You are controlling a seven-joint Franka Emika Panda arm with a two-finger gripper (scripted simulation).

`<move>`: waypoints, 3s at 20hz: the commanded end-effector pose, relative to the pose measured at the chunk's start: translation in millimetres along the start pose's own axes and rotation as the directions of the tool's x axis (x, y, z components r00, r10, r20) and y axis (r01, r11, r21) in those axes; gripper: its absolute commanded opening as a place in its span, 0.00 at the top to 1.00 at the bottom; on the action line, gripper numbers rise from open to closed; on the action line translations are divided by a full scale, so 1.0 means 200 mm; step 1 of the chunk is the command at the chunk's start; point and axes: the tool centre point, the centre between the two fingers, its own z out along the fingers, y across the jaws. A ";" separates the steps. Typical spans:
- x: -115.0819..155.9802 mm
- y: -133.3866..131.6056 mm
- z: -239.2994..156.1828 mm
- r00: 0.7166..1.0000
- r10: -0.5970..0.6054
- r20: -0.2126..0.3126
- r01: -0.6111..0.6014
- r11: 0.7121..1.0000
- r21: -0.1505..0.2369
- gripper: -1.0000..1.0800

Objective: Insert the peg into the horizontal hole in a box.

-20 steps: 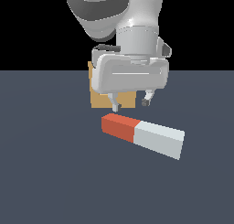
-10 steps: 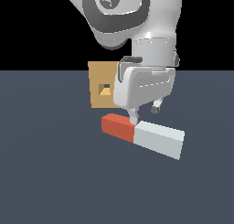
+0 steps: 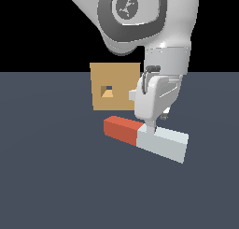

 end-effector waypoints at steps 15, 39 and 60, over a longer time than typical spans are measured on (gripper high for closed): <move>-0.01 0.02 0.17 1.000 -0.032 0.001 0.032 1.000 -0.001 0.04; -0.01 0.02 0.26 1.000 -0.026 0.000 0.026 1.000 -0.001 1.00; 0.33 -0.10 0.14 0.956 0.292 0.000 -0.292 0.956 -0.001 1.00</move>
